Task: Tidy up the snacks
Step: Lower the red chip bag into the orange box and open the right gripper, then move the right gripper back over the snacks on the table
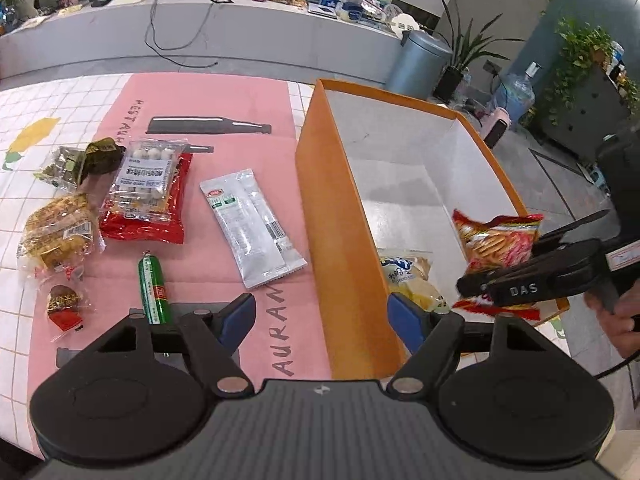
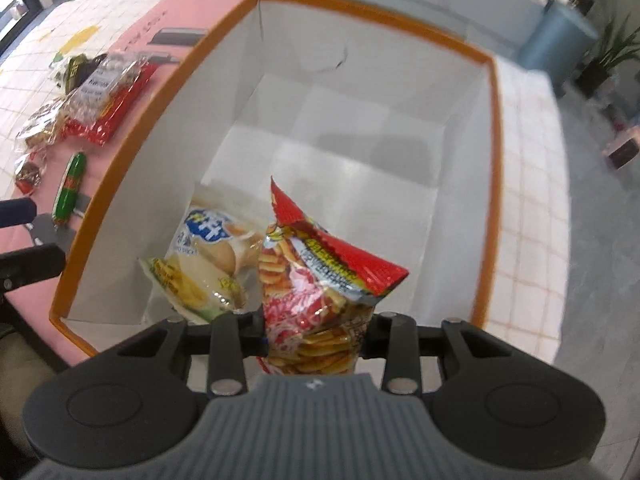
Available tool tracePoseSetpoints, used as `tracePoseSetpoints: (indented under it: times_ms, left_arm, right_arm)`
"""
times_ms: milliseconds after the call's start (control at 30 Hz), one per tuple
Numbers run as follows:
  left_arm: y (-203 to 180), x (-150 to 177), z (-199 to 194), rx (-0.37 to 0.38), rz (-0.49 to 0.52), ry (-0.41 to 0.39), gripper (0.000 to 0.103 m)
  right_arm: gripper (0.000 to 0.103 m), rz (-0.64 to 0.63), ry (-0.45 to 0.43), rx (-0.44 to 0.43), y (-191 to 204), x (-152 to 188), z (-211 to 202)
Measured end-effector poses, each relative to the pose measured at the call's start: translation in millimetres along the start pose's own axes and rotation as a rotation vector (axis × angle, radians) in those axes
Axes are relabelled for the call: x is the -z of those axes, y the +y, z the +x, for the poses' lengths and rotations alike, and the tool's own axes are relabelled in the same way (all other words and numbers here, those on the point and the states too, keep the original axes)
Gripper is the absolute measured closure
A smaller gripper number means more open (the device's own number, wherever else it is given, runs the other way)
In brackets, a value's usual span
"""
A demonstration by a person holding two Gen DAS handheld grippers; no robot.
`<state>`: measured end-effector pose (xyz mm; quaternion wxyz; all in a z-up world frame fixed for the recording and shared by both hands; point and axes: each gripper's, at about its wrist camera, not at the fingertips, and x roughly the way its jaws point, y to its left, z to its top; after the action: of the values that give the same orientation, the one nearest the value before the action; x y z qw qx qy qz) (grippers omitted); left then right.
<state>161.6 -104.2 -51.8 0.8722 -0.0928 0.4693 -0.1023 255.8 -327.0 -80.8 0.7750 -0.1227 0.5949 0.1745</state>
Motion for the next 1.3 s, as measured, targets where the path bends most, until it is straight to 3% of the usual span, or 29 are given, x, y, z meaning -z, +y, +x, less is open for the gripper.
tracePoseSetpoints:
  times_ms: [233, 333, 500, 567, 667, 1167, 1300]
  left_arm:
    - [-5, 1, -2, -0.007, 0.048, -0.010, 0.015]
    - [-8, 1, -2, -0.020, 0.065, -0.013, 0.015]
    - [-12, 2, -7, -0.025, 0.084, -0.014, 0.015]
    - [-14, 2, -11, -0.030, 0.085, -0.017, 0.015]
    - [-15, 3, -19, -0.029, 0.089, -0.027, 0.015]
    - [-7, 6, -71, -0.058, 0.084, -0.106, 0.015]
    - [1, 9, -89, -0.088, 0.092, -0.133, 0.015]
  right_arm:
    - [0.064, 0.046, 0.090, -0.051, -5, 3, 25]
    - [0.040, 0.061, 0.083, -0.058, -5, 6, 23]
    - [0.028, 0.087, 0.066, -0.084, 1, 7, 11]
    - [0.004, 0.070, 0.050, -0.071, 9, 7, 3]
    - [0.003, 0.039, 0.031, -0.017, 21, 6, -7]
    - [0.003, 0.047, -0.009, 0.044, 56, 13, -53]
    - [0.003, 0.066, -0.056, 0.049, 70, 15, -68]
